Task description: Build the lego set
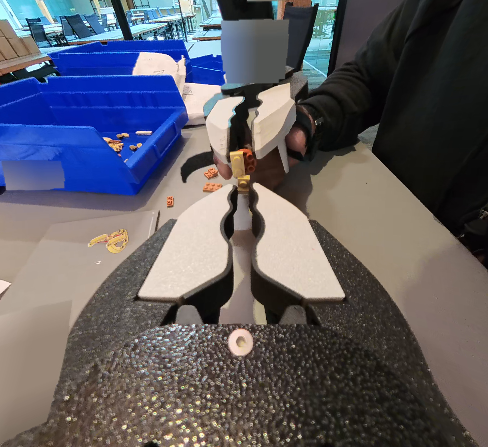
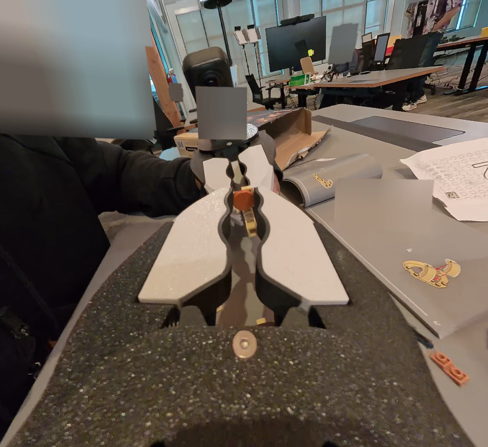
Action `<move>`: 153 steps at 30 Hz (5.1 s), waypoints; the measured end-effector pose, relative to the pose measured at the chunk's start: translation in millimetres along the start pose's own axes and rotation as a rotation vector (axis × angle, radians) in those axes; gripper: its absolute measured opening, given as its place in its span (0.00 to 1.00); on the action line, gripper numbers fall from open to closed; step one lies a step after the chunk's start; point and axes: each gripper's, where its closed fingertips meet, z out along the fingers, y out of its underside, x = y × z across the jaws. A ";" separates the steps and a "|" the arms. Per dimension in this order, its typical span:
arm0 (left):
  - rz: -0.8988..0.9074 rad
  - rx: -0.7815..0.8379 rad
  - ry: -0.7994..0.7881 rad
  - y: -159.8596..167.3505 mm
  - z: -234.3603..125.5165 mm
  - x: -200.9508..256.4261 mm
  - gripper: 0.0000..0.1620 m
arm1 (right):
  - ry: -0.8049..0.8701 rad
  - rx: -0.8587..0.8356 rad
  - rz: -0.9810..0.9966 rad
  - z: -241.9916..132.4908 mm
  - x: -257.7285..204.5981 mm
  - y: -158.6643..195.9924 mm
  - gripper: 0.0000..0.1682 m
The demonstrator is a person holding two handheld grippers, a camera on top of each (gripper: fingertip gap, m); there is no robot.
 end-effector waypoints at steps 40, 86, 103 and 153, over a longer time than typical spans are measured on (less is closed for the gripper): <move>-0.125 0.019 -0.040 -11.7 -1.1 -4.6 0.05 | -0.053 0.125 0.259 -1.7 4.0 -9.9 0.07; -0.481 0.258 -0.013 -25.5 5.8 -8.4 0.05 | 0.040 0.273 0.447 -4.7 14.4 -18.3 0.02; -0.524 0.330 0.036 -30.9 5.1 -5.1 0.04 | 0.030 0.306 0.447 -7.4 13.4 -25.8 0.07; -0.315 0.076 0.044 -10.4 13.0 7.9 0.05 | -0.066 -0.224 0.070 -15.1 -5.1 4.8 0.09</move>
